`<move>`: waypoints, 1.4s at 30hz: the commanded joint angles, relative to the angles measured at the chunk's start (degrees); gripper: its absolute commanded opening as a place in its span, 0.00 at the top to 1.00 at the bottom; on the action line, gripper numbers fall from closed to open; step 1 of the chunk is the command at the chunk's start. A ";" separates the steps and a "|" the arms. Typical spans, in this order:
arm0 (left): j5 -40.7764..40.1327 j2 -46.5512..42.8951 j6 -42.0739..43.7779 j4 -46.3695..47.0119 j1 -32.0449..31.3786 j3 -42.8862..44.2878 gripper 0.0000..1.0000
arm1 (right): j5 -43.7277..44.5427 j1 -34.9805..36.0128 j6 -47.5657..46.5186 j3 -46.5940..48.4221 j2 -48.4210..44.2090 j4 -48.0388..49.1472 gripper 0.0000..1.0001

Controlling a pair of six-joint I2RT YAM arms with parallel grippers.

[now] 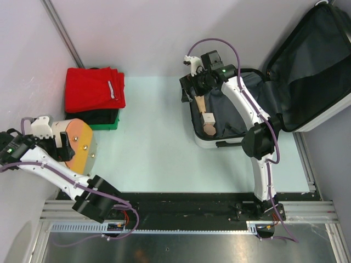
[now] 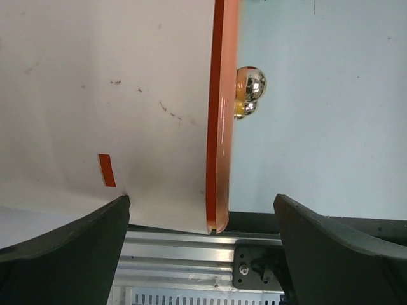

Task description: Open, take out, and arrange the luggage

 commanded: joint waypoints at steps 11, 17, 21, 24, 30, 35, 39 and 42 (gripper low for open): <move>1.89 -0.08 4.25 -0.23 0.89 -0.32 0.00 | 0.22 -0.05 -0.83 0.29 -3.38 -0.32 0.00; 2.41 0.53 4.87 0.92 0.89 1.17 0.00 | -0.04 -0.14 -0.57 0.12 -3.38 -0.41 0.00; 2.68 0.01 4.69 1.10 0.80 3.45 0.00 | -0.05 -0.14 -0.56 0.03 -3.64 -0.50 0.00; 2.42 -0.78 4.17 1.10 0.71 4.60 0.00 | -0.04 -0.14 -0.39 -0.23 -3.90 -0.50 0.00; 2.68 -0.61 4.25 1.10 0.80 2.23 0.00 | -0.13 -0.13 0.14 -0.59 -4.08 -0.15 0.00; 3.20 -0.34 4.52 2.06 0.71 -0.49 0.00 | -0.22 -0.14 0.31 -0.67 -4.26 -0.23 0.00; 4.17 0.36 4.43 2.94 0.71 -1.90 0.00 | -0.22 -0.14 0.40 -1.11 -4.52 -0.23 0.00; 4.44 1.41 4.34 3.73 0.54 -2.08 0.00 | -0.04 -0.14 0.40 -1.11 -4.69 -0.06 0.00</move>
